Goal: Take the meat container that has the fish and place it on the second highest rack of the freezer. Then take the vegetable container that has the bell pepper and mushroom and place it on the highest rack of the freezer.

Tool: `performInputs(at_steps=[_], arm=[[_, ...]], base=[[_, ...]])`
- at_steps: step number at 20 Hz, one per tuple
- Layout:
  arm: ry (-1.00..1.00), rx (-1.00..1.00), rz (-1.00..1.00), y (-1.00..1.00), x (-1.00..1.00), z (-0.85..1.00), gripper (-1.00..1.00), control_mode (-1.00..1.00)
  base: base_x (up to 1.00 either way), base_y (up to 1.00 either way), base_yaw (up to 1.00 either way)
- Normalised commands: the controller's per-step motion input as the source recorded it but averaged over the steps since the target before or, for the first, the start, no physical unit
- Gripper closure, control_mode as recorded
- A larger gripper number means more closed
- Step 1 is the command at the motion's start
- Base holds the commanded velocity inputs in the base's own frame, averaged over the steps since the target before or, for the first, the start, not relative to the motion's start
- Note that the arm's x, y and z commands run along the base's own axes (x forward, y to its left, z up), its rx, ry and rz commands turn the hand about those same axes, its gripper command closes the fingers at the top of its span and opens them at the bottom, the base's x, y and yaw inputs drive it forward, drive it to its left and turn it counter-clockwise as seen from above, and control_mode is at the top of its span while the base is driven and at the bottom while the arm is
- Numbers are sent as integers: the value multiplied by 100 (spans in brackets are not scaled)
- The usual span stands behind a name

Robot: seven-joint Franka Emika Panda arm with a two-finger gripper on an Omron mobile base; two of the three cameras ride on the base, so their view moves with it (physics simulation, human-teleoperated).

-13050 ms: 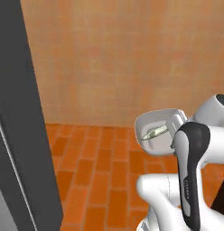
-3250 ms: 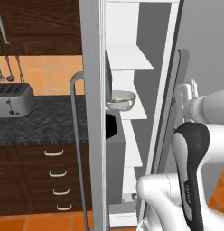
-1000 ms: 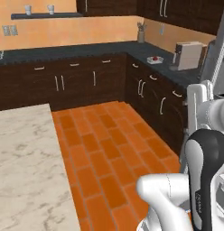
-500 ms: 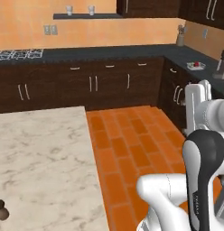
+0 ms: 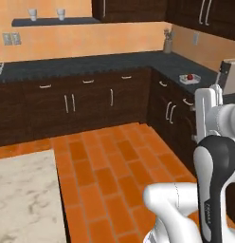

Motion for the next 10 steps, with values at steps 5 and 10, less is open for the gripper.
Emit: performInputs(at_steps=[5, 10], arm=[[0, 0, 0, 0, 0, 0, -100, 100], [0, 0, 0, 0, 0, 0, -100, 100]], base=[[100, 19, -47], [100, 45, -57]])
